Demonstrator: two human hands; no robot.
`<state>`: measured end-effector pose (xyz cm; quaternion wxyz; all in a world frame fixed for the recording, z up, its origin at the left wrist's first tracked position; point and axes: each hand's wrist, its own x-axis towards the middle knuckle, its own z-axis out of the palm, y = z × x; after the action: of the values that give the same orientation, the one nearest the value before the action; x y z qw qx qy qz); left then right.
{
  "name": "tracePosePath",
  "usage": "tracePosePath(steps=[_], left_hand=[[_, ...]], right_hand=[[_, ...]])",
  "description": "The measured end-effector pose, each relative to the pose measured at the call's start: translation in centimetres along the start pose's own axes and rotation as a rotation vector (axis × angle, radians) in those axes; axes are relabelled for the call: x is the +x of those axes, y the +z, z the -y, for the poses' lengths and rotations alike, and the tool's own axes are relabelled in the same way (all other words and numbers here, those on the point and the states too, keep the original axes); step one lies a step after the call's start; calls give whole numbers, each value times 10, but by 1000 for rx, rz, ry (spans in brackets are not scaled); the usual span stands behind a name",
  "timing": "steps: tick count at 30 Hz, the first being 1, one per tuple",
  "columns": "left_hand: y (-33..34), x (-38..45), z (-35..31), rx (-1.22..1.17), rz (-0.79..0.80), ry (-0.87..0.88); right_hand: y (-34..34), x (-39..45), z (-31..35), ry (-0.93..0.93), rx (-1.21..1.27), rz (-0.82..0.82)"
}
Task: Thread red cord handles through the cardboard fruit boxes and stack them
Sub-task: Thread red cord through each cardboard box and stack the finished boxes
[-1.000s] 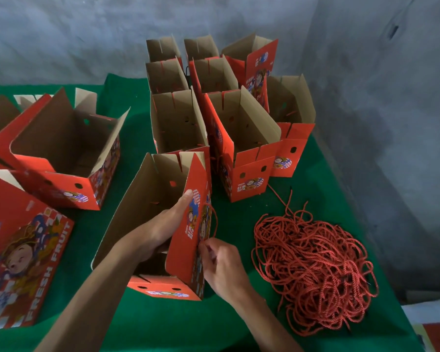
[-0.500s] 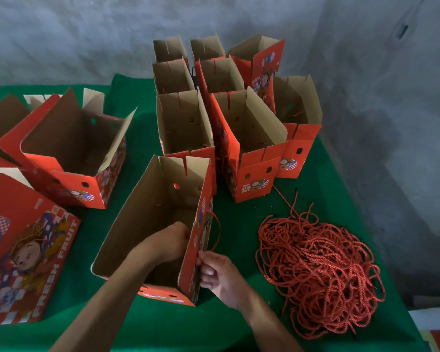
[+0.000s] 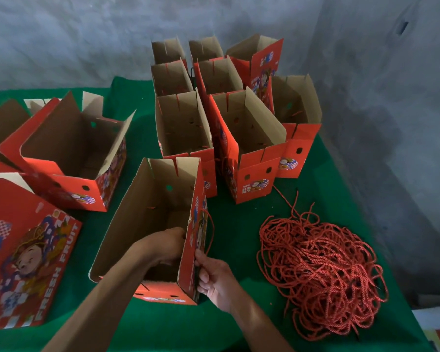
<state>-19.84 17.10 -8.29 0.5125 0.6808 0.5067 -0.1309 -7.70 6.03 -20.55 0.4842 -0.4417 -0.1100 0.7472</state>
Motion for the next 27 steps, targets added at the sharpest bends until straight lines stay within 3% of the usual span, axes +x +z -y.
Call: tracePosePath(steps=[9,16,21,27], left_hand=[[2,7,-3,-142,-17,-115],[6,16,5,-169,82,-157],[0,17,3,-39,-27,-147],[-4,6,-7,-139,-232,-86]], right_hand=[[-6,-4,4,-156,-267,68],[-2,-12,5,-176,-336,42],[0,-12,6,-207,-345,32],[-3,-16,3,-274,-543,21]])
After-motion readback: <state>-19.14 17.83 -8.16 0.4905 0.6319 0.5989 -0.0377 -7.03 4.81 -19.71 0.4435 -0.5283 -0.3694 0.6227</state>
